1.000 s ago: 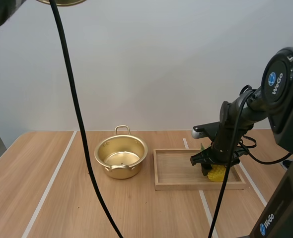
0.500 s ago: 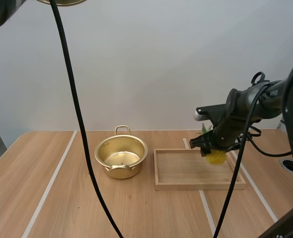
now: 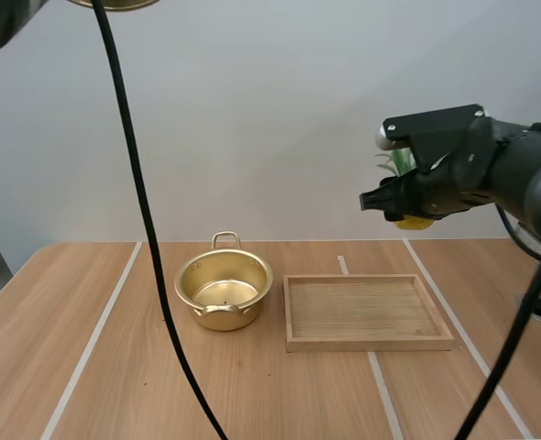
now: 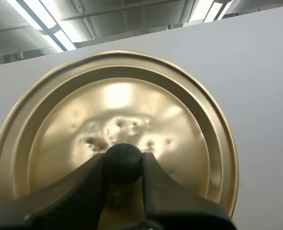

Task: Open the pot, put the pineapple inside, and close it

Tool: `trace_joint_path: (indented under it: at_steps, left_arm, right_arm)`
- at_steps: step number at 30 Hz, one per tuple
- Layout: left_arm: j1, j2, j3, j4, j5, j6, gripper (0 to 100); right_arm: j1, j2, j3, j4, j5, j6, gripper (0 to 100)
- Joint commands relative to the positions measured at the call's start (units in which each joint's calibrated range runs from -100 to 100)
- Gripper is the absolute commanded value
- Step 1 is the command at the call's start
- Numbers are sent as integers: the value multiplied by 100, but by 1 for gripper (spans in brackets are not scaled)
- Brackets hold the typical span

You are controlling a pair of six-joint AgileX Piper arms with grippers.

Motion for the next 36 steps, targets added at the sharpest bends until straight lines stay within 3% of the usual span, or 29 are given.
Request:
trace_joint_path:
  at_steps: [1,9,17,36]
  left_arm:
    - [-11,-44,-52,-40,-172,-25,0]
    - [-11,-44,-52,-40,-172,-25,0]
    - [-11,-44,-52,-40,-172,-25,0]
    - [-11,-44,-52,-40,-172,-25,0]
  right_arm:
    - [-23,-404,13,124,-98,-48,0]
    - [-23,-991,13,568,256,-48,0]
    - [50,-1394,13,606,720,-60,0]
    - [1876,-1391,13,366,541,-148,0]
